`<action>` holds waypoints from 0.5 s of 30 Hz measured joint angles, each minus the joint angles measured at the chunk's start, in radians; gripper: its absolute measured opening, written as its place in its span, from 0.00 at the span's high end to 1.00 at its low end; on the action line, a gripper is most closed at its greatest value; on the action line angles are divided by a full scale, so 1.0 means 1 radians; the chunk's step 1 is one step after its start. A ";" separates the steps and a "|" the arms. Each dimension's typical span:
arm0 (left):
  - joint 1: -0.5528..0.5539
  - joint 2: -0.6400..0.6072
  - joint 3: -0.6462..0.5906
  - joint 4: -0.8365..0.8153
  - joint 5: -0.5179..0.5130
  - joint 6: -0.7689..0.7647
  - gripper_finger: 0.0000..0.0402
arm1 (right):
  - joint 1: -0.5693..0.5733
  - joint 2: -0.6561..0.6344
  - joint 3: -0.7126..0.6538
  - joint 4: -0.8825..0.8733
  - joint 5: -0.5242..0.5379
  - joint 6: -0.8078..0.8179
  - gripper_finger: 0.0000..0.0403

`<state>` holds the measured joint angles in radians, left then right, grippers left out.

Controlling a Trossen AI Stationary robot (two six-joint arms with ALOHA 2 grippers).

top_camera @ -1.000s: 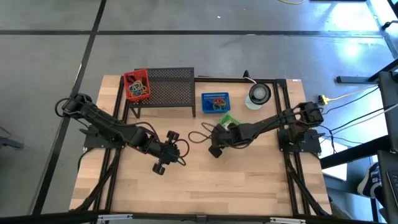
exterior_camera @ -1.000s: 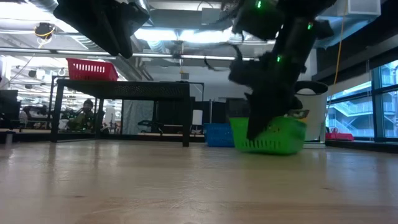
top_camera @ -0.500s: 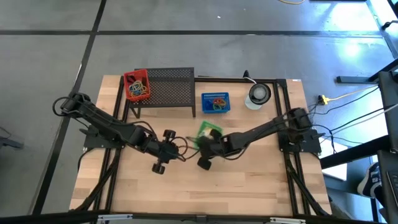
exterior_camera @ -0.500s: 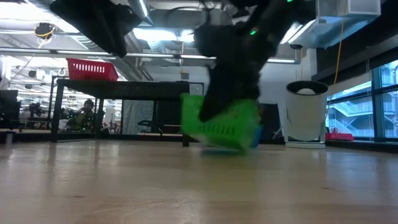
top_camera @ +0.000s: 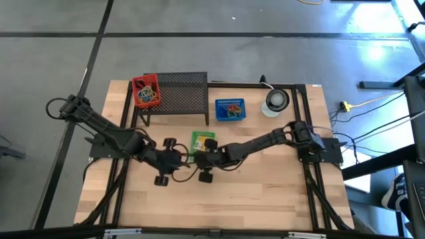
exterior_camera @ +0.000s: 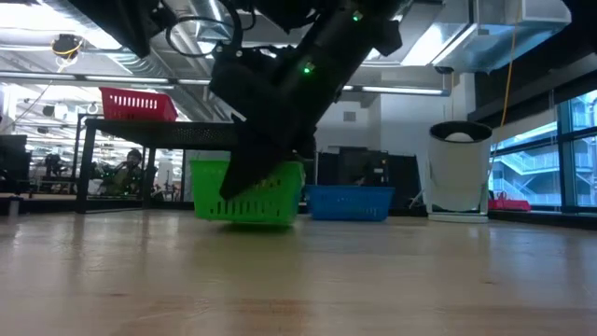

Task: Pick & Place Office Desk Supplies
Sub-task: Put the green basket on the shelf

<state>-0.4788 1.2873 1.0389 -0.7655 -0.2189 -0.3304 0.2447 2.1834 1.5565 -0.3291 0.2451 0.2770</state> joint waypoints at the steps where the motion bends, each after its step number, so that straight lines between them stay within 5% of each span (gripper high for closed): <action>1: -0.010 0.000 0.000 0.000 0.000 0.000 0.76 | -0.004 0.000 0.000 0.000 0.000 0.003 0.88; 10: -0.060 0.000 0.000 0.002 -0.021 0.003 0.76 | -0.007 -0.030 0.000 -0.054 0.003 0.016 0.61; 15: -0.063 0.000 0.000 0.017 -0.091 0.027 0.76 | 0.018 -0.117 0.000 -0.192 0.092 -0.013 0.54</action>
<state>-0.5415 1.2877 1.0389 -0.7483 -0.3094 -0.3038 0.2623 2.0664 1.5570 -0.5212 0.3375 0.2638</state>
